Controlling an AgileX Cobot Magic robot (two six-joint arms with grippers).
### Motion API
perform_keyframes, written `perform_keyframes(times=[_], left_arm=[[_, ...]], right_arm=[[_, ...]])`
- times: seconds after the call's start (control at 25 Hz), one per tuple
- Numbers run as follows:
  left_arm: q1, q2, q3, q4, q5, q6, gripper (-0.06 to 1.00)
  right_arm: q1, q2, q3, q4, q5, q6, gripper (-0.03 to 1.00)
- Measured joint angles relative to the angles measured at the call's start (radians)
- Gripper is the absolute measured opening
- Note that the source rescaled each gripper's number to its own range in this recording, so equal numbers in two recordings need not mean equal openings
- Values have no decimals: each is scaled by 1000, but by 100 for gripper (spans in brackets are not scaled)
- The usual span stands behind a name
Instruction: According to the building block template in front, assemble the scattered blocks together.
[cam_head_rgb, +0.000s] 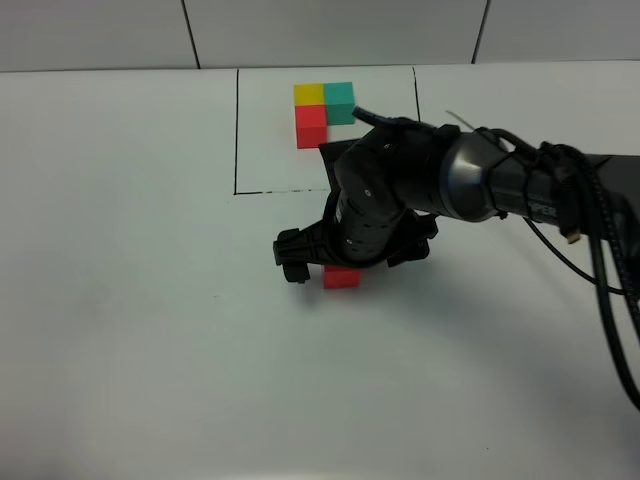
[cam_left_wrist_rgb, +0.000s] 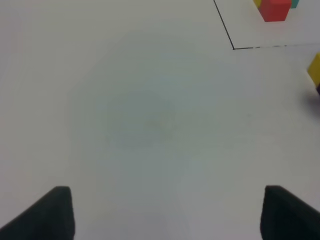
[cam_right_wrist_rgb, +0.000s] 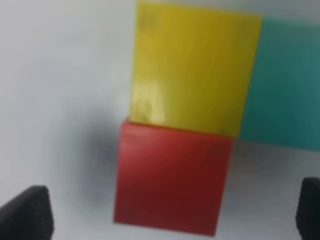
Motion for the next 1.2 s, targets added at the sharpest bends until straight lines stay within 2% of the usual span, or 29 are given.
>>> perform_keyframes(times=[0.32, 0.52, 0.68, 1.04, 1.2], left_arm=[[0, 0, 0, 0, 0, 0, 70], [0, 0, 0, 0, 0, 0, 70], [0, 0, 0, 0, 0, 0, 70], [0, 0, 0, 0, 0, 0, 70], [0, 0, 0, 0, 0, 0, 70]], right_arm=[[-7, -141, 0, -12, 69, -66, 100], [-86, -158, 0, -20, 77, -131, 100], [-218, -159, 0, -1, 73, -235, 100], [-604, -162, 0, 105, 61, -491, 98], [-689, -165, 0, 104, 75, -548, 98]])
